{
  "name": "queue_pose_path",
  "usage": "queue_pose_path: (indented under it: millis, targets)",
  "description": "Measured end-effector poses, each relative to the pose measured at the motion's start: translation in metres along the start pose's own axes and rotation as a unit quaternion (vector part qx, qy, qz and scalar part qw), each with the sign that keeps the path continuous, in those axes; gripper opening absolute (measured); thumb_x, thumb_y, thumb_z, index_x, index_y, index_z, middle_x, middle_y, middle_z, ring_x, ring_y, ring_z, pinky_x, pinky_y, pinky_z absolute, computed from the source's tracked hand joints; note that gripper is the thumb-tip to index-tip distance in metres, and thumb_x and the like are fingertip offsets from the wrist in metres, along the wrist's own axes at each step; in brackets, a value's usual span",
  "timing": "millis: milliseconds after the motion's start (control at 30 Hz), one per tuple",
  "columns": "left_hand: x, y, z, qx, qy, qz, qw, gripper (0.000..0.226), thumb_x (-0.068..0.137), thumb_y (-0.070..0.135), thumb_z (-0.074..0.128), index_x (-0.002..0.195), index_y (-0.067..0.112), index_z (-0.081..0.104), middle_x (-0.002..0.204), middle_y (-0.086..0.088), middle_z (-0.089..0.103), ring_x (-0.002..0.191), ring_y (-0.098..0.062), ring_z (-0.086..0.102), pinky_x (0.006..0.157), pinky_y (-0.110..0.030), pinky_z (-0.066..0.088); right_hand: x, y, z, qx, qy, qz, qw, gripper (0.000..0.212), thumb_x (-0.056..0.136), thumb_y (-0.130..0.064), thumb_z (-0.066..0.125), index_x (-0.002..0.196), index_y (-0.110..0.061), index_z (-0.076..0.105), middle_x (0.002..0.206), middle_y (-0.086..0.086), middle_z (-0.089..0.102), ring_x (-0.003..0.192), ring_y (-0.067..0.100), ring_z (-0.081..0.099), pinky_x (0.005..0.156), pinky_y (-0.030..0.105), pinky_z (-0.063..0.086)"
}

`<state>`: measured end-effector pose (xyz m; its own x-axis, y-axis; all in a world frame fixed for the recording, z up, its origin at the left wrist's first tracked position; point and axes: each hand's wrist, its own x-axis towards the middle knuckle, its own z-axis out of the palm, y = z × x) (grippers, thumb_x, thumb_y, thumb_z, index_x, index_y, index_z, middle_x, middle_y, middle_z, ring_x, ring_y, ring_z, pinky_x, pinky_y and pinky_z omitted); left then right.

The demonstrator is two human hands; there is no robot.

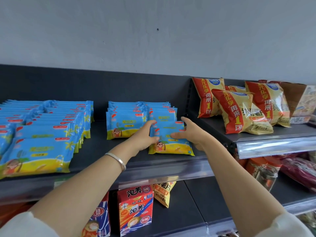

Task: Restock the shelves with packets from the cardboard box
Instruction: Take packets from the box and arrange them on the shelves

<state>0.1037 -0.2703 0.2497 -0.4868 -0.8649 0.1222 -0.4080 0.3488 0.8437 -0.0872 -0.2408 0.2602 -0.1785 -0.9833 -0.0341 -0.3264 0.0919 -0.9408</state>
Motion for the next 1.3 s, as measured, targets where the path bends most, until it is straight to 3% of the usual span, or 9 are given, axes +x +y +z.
queue_pose_path:
  millis: [133,300,367,467,600,867,1000,1167,1300]
  targets:
    - [0.007,0.004,0.0,0.059,0.06,0.071,0.994,0.083,0.089,0.009,0.06,0.149,0.033,0.008,0.152,0.001,0.027,0.137,-0.018,0.031,0.104,-0.03,0.035,0.003,0.001,-0.007,-0.062,0.05,-0.088,0.993,0.104,0.07,-0.017,0.083,0.149,-0.027,0.016,0.137,0.004,0.046,0.112,0.022,0.058,0.094,0.043,0.052]
    - [0.023,0.006,-0.005,0.279,0.179,0.124,0.935,0.08,0.088,0.017,0.062,0.149,0.029,0.011,0.131,-0.008,0.042,0.117,-0.023,0.047,0.092,-0.034,0.042,0.013,-0.012,0.005,-0.152,0.137,-0.208,0.957,0.076,0.074,-0.016,0.08,0.136,-0.023,0.037,0.123,0.005,0.041,0.096,0.012,0.051,0.081,0.022,0.045]
    - [0.028,0.003,-0.006,0.387,0.208,0.114,0.891,0.075,0.087,0.025,0.065,0.146,0.025,0.018,0.131,-0.008,0.041,0.119,-0.026,0.041,0.095,-0.036,0.039,0.019,-0.013,0.008,-0.171,0.141,-0.21,0.952,0.066,0.076,-0.018,0.078,0.131,-0.02,0.043,0.12,0.006,0.041,0.096,0.013,0.048,0.082,0.023,0.041]
    - [0.034,-0.003,-0.006,0.441,0.216,0.078,0.868,0.071,0.084,0.032,0.067,0.141,0.022,0.026,0.139,-0.007,0.031,0.125,-0.028,0.032,0.1,-0.038,0.033,0.029,-0.015,0.009,-0.192,0.141,-0.214,0.947,0.059,0.078,-0.018,0.076,0.129,-0.017,0.046,0.118,0.003,0.04,0.096,0.01,0.046,0.08,0.02,0.041]
    - [0.039,-0.007,-0.004,0.488,0.236,0.068,0.838,0.074,0.084,0.034,0.066,0.143,0.025,0.022,0.148,-0.007,0.019,0.133,-0.031,0.022,0.102,-0.041,0.027,0.041,-0.005,0.01,-0.247,0.138,-0.182,0.942,0.076,0.078,-0.026,0.077,0.141,-0.025,0.034,0.126,0.007,0.039,0.113,0.022,0.047,0.098,0.035,0.044]
    - [0.041,-0.013,-0.002,0.513,0.237,0.078,0.821,0.082,0.089,0.024,0.06,0.148,0.033,0.003,0.151,-0.006,0.014,0.139,-0.032,0.013,0.103,-0.044,0.022,0.036,0.004,0.007,-0.285,0.135,-0.123,0.941,0.097,0.08,-0.023,0.074,0.15,-0.032,0.007,0.135,0.012,0.035,0.115,0.028,0.05,0.09,0.036,0.044]
    - [0.038,-0.009,-0.001,0.495,0.211,0.1,0.837,0.066,0.091,0.027,0.055,0.145,0.033,0.018,0.151,-0.004,0.016,0.14,-0.031,0.012,0.106,-0.048,0.018,0.03,0.006,0.002,-0.298,0.146,-0.12,0.936,0.093,0.08,-0.028,0.073,0.15,-0.031,0.011,0.136,0.011,0.033,0.118,0.031,0.047,0.098,0.041,0.044]
    - [0.034,-0.001,-0.002,0.472,0.206,0.152,0.843,0.051,0.089,0.03,0.058,0.136,0.029,0.039,0.145,-0.001,0.03,0.135,-0.027,0.021,0.104,-0.044,0.02,0.012,0.005,0.001,-0.349,0.179,-0.125,0.911,0.066,0.086,-0.032,0.065,0.143,-0.024,0.033,0.139,0.007,0.033,0.12,0.031,0.044,0.089,0.036,0.045]
    - [0.026,0.004,-0.001,0.461,0.178,0.181,0.85,0.038,0.09,0.031,0.057,0.127,0.029,0.05,0.137,0.002,0.04,0.129,-0.025,0.029,0.1,-0.042,0.023,-0.008,0.008,0.009,-0.372,0.185,-0.115,0.902,0.059,0.088,-0.033,0.064,0.14,-0.022,0.038,0.141,0.006,0.033,0.122,0.03,0.042,0.093,0.038,0.045]
